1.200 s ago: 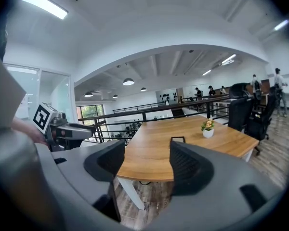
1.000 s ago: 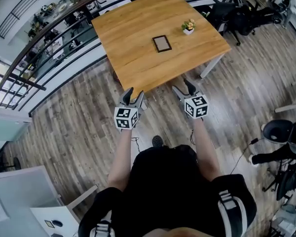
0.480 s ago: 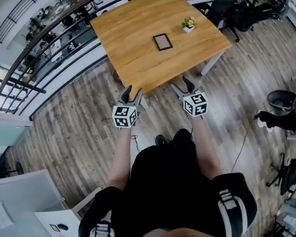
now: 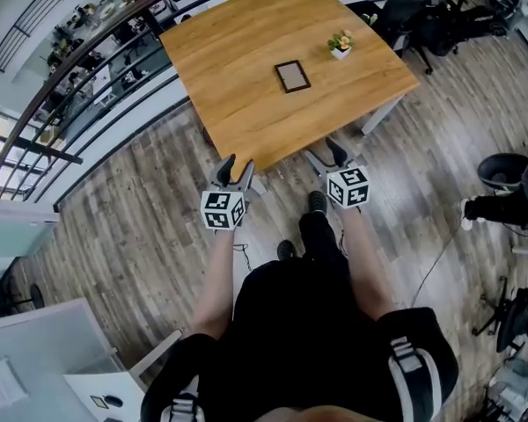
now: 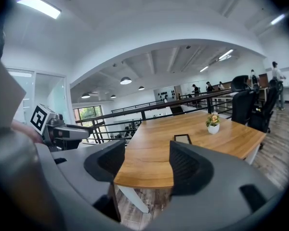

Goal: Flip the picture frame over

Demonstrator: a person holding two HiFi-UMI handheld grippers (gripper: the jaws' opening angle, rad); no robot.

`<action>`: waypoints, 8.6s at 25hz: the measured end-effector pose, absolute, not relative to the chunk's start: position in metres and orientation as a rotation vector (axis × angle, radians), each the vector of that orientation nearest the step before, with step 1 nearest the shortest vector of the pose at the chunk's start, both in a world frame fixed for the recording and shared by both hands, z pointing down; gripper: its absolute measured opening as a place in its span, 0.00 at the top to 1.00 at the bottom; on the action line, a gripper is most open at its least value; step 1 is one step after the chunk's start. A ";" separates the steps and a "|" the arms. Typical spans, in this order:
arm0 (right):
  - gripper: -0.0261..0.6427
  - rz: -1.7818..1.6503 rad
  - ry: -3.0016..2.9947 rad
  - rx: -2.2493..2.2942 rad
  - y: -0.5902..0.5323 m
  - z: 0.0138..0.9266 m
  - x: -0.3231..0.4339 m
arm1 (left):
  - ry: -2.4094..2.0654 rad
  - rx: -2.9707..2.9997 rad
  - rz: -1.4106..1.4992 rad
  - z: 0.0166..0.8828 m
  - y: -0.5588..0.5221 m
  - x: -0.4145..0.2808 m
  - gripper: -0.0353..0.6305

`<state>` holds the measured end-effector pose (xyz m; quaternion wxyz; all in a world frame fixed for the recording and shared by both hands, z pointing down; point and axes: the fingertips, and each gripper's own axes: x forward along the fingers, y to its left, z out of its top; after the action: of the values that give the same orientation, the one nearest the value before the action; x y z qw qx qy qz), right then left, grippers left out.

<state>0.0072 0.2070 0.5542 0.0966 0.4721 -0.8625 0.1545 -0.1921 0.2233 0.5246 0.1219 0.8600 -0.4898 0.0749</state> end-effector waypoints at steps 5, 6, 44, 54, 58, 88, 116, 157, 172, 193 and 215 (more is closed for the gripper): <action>0.53 0.461 -2.564 1.376 0.177 0.551 0.012 | -1.445 2.500 0.223 0.521 0.196 -0.185 0.64; 0.53 0.461 -2.566 1.368 0.171 0.552 0.012 | -1.448 2.496 0.224 0.522 0.190 -0.183 0.64; 0.54 0.502 -2.558 1.149 -0.021 0.585 0.082 | -1.554 2.322 0.307 0.559 0.030 -0.098 0.64; 0.54 0.547 -2.487 1.200 -0.057 0.593 0.070 | -1.475 2.312 0.302 0.567 -0.017 -0.119 0.64; 0.55 0.552 -2.474 1.248 -0.076 0.596 0.065 | -1.443 2.308 0.264 0.574 -0.046 -0.126 0.64; 0.56 0.661 -2.391 1.139 -0.147 0.659 0.083 | -1.352 2.184 0.375 0.656 -0.143 -0.073 0.64; 0.56 0.672 -2.338 0.954 -0.151 0.691 0.135 | -1.406 1.892 0.566 0.769 -0.163 -0.056 0.64; 0.56 0.697 -2.369 0.892 -0.136 0.693 0.104 | -1.543 1.643 0.309 0.748 -0.158 -0.077 0.86; 0.59 0.719 -2.454 0.831 -0.123 0.685 0.041 | -1.554 1.741 0.258 0.696 -0.139 -0.098 0.86; 0.70 1.196 -2.637 0.934 -0.100 0.662 -0.034 | -1.511 1.975 0.157 0.644 -0.108 -0.143 0.86; 0.84 1.586 -2.715 0.917 -0.100 0.632 -0.025 | -1.425 2.031 0.039 0.634 -0.109 -0.127 0.86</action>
<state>-0.0247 -0.0998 0.6318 -0.0668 0.2794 -0.8271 0.4832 -0.1269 -0.1089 0.6342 0.3239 0.7744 -0.5433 0.0150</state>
